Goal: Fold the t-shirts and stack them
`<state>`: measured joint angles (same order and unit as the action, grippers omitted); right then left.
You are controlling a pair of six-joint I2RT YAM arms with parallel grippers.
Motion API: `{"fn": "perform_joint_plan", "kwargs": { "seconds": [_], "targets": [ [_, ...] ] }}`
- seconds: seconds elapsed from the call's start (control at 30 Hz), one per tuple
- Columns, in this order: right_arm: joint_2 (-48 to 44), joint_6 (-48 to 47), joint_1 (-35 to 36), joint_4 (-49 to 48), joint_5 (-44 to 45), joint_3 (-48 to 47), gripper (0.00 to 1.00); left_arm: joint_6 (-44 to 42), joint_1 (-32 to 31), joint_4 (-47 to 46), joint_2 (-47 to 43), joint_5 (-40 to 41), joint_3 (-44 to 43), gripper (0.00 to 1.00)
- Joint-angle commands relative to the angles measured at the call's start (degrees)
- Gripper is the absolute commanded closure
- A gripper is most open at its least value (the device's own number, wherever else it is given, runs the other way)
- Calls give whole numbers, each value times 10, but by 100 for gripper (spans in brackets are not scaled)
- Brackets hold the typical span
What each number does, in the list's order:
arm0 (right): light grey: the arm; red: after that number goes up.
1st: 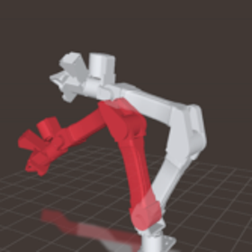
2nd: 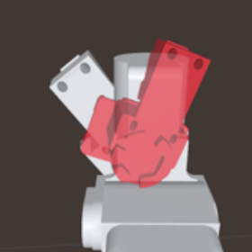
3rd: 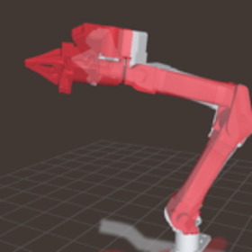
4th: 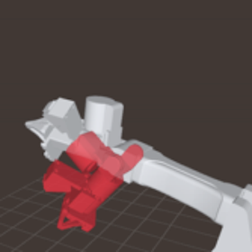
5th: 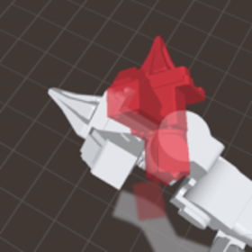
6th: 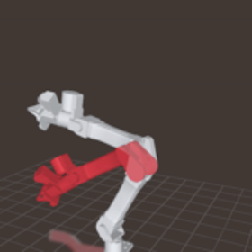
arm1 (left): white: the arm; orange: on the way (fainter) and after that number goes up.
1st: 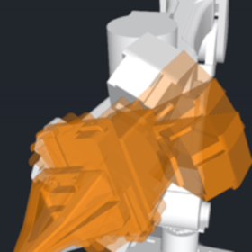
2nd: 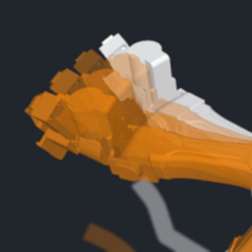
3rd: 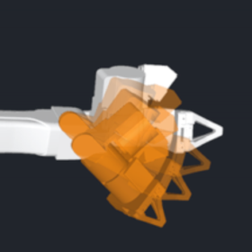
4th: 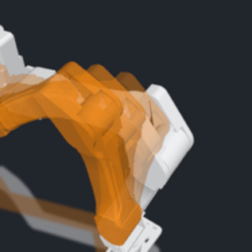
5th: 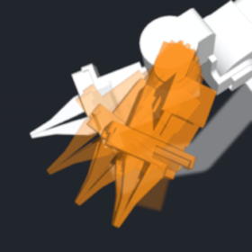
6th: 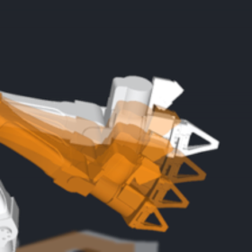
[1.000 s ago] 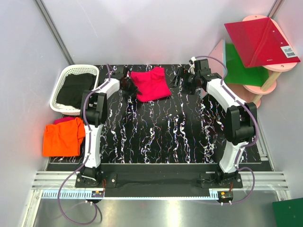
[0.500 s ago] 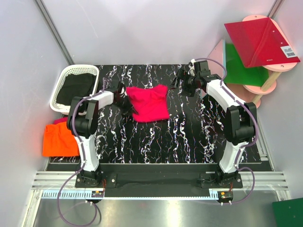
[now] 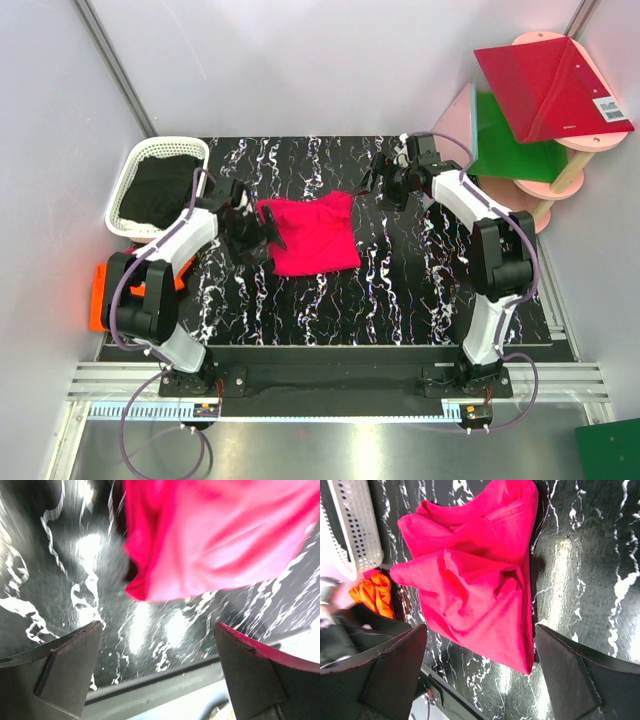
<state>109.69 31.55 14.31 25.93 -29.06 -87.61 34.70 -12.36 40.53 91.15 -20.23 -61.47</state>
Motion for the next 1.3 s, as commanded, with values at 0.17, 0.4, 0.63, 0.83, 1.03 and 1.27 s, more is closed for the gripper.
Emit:
{"fn": "perform_joint_plan", "kwargs": {
  "seconds": [0.17,0.4,0.63,0.83,1.03,1.27],
  "targets": [
    [111,6,39,-19,-52,-41,9,0,2,-21,107,49,-166,2],
    [152,21,49,-33,-68,-76,16,9,3,-27,180,59,-231,5],
    [159,40,53,-38,-72,-121,17,22,6,-27,202,59,-283,9],
    [167,47,52,-37,-78,-145,18,24,6,-26,227,50,-318,14],
    [195,63,54,-38,-111,-159,42,27,6,-29,268,24,-342,81],
    [194,62,54,-37,-115,-164,79,27,13,-29,279,24,-355,100]
  ]
}}
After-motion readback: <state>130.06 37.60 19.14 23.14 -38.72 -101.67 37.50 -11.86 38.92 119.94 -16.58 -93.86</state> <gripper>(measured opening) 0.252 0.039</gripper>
